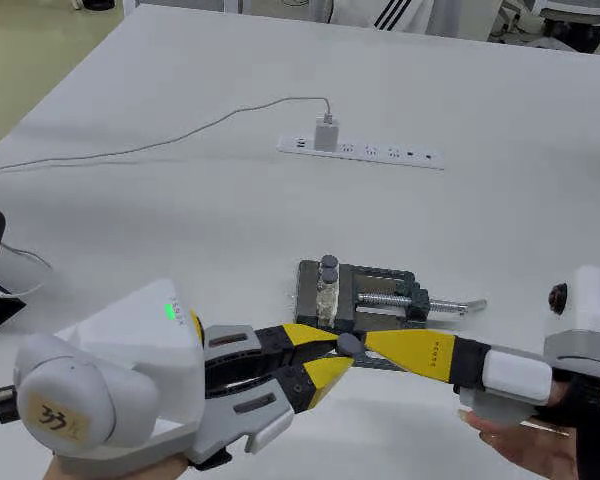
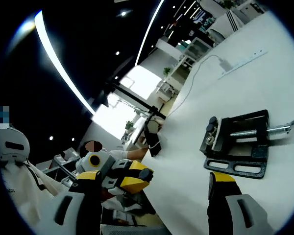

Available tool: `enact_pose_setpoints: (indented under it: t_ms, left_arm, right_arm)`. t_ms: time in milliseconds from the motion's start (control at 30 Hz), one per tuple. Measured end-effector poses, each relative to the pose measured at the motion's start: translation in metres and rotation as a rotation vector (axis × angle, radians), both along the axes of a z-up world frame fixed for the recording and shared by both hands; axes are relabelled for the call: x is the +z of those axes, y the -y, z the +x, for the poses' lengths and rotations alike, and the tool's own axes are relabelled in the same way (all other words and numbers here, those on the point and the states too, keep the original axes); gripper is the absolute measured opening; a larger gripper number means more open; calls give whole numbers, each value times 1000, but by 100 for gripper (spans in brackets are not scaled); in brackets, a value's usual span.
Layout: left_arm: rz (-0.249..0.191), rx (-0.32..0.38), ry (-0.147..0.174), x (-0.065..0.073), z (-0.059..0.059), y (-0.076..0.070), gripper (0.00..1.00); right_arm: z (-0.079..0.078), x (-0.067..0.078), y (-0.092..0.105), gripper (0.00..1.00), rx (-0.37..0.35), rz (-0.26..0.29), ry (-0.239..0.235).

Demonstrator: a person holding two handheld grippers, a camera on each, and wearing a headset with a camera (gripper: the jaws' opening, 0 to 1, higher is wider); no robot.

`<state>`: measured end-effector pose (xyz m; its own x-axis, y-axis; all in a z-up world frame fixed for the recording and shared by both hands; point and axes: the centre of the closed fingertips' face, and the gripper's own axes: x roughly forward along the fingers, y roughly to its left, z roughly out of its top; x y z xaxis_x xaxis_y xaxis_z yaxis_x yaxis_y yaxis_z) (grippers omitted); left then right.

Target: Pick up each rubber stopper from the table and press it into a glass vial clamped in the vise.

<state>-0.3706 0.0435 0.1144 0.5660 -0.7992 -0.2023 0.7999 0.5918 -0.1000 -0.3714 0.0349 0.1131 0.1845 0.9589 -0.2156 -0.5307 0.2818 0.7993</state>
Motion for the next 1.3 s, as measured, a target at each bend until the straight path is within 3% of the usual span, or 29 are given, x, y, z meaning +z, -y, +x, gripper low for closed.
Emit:
enact_pose_setpoints:
  t_ms: [167, 400, 600, 1067, 1300]
  left_arm:
    - [4, -7, -9, -2, -1, 0, 4]
    - [11, -17, -16, -5, -1, 1, 4]
    - [14, -26, -21, -7, -2, 2, 4]
    - [36, -55, -37, -15, -6, 5, 4]
    - [46, -74, -44, -18, -8, 9, 4]
  right_arm:
    - [2, 0, 3, 92, 49, -63, 116]
    - [-4, -2, 5, 90, 208, -204, 287]
    - [-4, -2, 4, 87, 311, -292, 402]
    - [-7, -11, 11, 75, 577, -473, 594]
    - [-15, -13, 7, 68, 651, -505, 630]
